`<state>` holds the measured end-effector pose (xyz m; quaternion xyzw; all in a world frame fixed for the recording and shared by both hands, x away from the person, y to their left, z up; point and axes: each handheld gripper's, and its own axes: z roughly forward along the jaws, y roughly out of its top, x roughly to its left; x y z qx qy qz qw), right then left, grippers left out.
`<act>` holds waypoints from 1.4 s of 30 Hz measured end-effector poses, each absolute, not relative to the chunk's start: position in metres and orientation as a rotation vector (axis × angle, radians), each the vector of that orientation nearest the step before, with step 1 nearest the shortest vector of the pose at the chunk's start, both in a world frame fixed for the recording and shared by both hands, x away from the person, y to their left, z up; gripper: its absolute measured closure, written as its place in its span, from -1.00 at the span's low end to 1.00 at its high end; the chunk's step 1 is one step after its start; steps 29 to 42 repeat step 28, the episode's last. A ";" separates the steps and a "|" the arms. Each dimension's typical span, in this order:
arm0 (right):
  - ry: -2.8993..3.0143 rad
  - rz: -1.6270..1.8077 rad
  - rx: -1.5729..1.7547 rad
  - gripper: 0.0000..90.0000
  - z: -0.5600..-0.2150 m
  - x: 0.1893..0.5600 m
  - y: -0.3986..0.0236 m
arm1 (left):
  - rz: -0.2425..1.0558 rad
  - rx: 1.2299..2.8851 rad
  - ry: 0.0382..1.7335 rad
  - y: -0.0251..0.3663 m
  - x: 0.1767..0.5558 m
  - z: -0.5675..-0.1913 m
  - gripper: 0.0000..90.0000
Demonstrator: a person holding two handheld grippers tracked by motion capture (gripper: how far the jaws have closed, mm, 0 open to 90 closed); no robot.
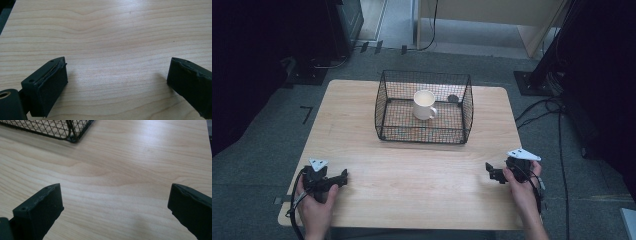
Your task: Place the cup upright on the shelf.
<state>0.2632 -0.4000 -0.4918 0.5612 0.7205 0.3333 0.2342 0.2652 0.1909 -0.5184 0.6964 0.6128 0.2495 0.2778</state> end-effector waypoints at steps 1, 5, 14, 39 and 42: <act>1.982 0.908 1.543 -1.00 -0.494 0.262 -0.401 | 0.670 1.869 1.645 0.191 0.265 -0.518 -0.94; 1.994 0.877 1.562 -1.00 -0.504 0.257 -0.405 | 0.670 1.869 1.645 0.191 0.265 -0.518 -0.94; 1.991 0.817 1.600 -1.00 -0.521 0.246 -0.418 | 0.670 1.870 1.645 0.191 0.265 -0.518 -0.94; 1.970 0.842 1.600 -1.00 -0.526 0.239 -0.421 | 0.670 1.869 1.645 0.191 0.265 -0.518 -0.94; 1.970 0.842 1.600 -1.00 -0.526 0.239 -0.421 | 0.670 1.869 1.645 0.191 0.265 -0.518 -0.94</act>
